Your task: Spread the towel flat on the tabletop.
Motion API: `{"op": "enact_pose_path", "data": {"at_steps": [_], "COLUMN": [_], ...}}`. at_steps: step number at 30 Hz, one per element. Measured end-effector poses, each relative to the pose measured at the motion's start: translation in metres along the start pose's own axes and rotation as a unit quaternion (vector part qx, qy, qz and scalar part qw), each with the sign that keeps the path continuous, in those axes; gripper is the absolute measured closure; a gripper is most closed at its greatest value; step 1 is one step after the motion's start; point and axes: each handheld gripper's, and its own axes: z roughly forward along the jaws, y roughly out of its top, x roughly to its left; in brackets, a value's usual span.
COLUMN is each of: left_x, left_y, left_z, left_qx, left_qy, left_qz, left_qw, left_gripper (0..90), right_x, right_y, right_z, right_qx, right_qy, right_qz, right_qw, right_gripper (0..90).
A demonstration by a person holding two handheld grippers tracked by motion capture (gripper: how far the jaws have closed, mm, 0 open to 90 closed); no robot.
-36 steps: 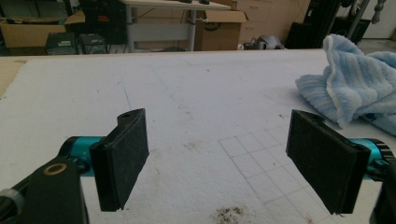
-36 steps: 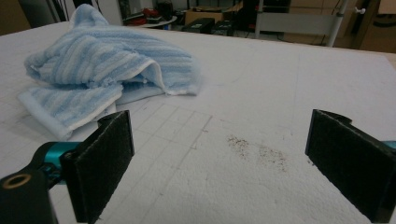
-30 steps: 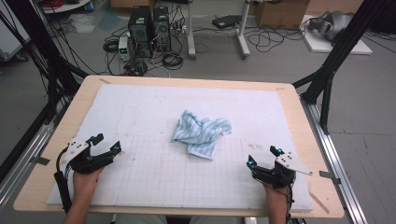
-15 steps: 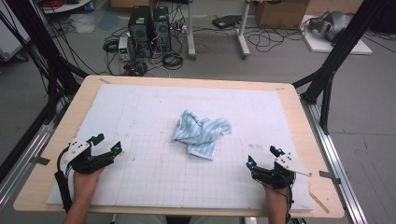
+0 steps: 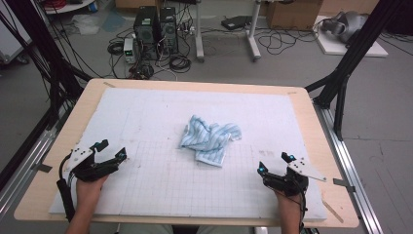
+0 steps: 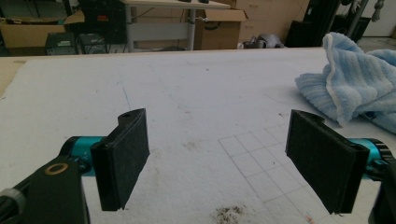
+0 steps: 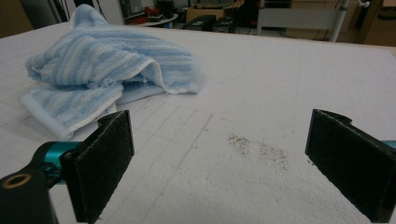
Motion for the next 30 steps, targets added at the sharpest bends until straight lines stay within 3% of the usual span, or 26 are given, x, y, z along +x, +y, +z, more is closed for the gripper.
{"op": "enact_pose_path", "data": {"at_steps": [5, 9, 12, 15, 16, 17, 19, 24, 28, 30], "left_x": [0.000, 0.001, 0.001, 0.000, 0.000, 0.000, 0.000, 0.000, 0.000, 0.000], "left_y": [0.000, 0.000, 0.000, 0.000, 0.000, 0.000, 0.000, 0.000, 0.000, 0.000], "left_z": [0.000, 0.000, 0.000, 0.000, 0.000, 0.000, 0.000, 0.000, 0.000, 0.000], "left_qx": [0.000, 0.000, -0.001, 0.000, 0.000, 0.000, 0.000, 0.000, 0.000, -0.001], "left_qy": [0.000, -0.001, -0.002, -0.003, -0.003, -0.003, -0.003, -0.003, -0.003, -0.004], "left_qz": [-0.003, -0.003, -0.003, -0.001, -0.002, -0.002, -0.002, -0.001, -0.001, -0.001], "left_qw": [1.0000, 1.0000, 1.0000, 1.0000, 1.0000, 1.0000, 1.0000, 1.0000, 1.0000, 1.0000], "left_gripper": [21.6, 21.6, 21.6, 21.8, 21.8, 21.7, 21.8, 21.9, 21.9, 22.2], "right_x": [0.002, 0.023, 0.031, 0.048, 0.051, 0.054, 0.062, 0.083, 0.100, 0.104], "right_y": [0.006, 0.032, 0.044, 0.060, 0.063, 0.065, 0.067, 0.060, 0.054, 0.051], "right_z": [0.006, 0.021, 0.031, 0.052, 0.057, 0.061, 0.069, 0.093, 0.108, 0.115], "right_qx": [0.022, 0.020, 0.022, 0.035, 0.037, 0.041, 0.047, 0.098, 0.126, 0.142], "right_qy": [0.019, 0.044, 0.060, 0.076, 0.080, 0.085, 0.106, 0.122, 0.118, 0.116], "right_qz": [0.004, -0.024, -0.022, -0.047, -0.049, -0.051, -0.058, -0.077, -0.110, -0.110], "right_qw": [0.9996, 0.9986, 0.9977, 0.9954, 0.9949, 0.9942, 0.9915, 0.9847, 0.9788, 0.9768], "right_gripper": [6.9, 6.9, 7.0, 7.2, 8.3, 15.0, 21.0, 27.1, 31.3, 31.5]}}
